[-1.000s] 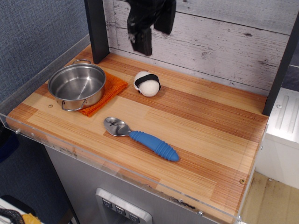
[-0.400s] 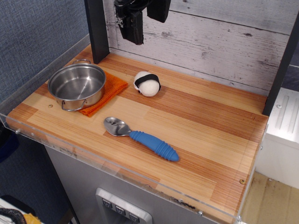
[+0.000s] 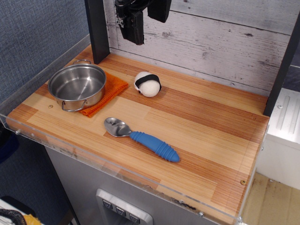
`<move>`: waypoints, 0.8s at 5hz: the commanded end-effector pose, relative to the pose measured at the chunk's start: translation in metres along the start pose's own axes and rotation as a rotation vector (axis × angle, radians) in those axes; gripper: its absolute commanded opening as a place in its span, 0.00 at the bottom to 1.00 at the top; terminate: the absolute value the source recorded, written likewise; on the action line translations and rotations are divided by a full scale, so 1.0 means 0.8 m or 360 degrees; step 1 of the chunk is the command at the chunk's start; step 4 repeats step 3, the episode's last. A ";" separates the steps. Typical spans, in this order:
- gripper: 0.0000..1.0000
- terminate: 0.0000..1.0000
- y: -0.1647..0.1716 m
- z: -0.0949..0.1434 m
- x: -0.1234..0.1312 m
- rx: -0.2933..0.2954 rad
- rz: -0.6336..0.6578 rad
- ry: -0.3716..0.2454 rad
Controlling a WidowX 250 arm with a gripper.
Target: Place the white and black vegetable to the top right corner of the orange cloth.
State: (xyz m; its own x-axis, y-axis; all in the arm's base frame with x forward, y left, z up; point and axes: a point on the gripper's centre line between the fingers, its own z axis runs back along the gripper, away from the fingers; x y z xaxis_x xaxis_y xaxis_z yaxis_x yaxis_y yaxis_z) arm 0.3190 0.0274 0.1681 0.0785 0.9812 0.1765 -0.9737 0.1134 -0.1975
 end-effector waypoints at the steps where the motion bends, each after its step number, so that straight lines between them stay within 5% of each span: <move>1: 1.00 0.00 0.001 0.023 0.005 -0.0093 0.0014 -0.0017; 2: 1.00 0.00 0.001 0.023 0.005 -0.0093 0.0014 -0.0017; 3: 1.00 1.00 0.001 0.023 0.005 -0.0093 0.0014 -0.0017; 4: 1.00 1.00 0.001 0.023 0.005 -0.0093 0.0014 -0.0017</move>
